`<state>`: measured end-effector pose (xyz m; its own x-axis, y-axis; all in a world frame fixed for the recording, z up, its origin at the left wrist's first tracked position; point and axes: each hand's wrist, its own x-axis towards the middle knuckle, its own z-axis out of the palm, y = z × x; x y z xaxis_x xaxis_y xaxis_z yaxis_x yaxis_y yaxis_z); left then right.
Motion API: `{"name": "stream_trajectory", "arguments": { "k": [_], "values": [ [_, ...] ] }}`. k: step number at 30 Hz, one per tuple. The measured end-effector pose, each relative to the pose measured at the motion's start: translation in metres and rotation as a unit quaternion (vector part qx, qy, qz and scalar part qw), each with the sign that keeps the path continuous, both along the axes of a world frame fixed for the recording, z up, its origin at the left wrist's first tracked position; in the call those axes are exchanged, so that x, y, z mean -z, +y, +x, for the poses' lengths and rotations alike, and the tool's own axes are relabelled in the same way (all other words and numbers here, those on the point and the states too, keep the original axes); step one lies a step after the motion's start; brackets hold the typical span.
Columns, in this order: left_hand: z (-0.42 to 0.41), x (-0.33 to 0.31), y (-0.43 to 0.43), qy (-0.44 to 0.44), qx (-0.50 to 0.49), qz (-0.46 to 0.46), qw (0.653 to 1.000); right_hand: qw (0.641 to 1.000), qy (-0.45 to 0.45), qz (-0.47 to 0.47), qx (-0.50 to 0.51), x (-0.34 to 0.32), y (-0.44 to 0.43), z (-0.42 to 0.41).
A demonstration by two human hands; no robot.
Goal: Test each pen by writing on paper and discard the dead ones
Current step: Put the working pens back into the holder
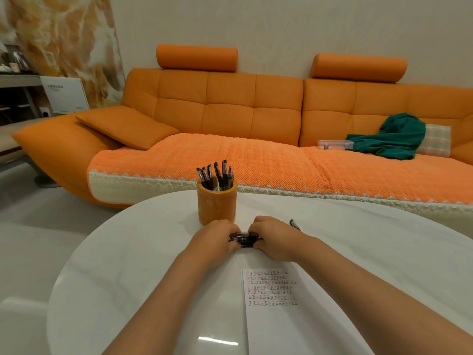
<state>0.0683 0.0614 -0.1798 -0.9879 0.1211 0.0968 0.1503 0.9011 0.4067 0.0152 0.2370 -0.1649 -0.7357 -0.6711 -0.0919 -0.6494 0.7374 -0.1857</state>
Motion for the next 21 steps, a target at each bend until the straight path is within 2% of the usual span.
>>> {"name": "stream_trajectory", "arguments": {
  "k": [6, 10, 15, 18, 21],
  "values": [
    [0.000, -0.004, -0.002, 0.033, -0.029, 0.048, 0.998, 0.999, 0.036, -0.022, 0.006, -0.002, -0.005, 0.005],
    [0.001, -0.013, -0.001, 0.069, -0.044, 0.198, 0.977, 0.996, 0.053, -0.072, 0.020, -0.011, -0.006, 0.006],
    [0.000, -0.031, 0.000, 0.130, -0.049, 0.333, 0.933, 0.980, 0.001, -0.193, 0.048, -0.030, -0.012, 0.004],
    [-0.001, -0.043, -0.005, 0.196, -0.068, 0.334, 0.919, 0.948, -0.021, -0.309, 0.079, -0.050, -0.023, -0.001],
    [-0.006, -0.045, -0.018, 0.265, -0.116, 0.292, 0.912, 0.870, -0.065, -0.474, 0.118, -0.075, -0.038, -0.007]
  ]
}}
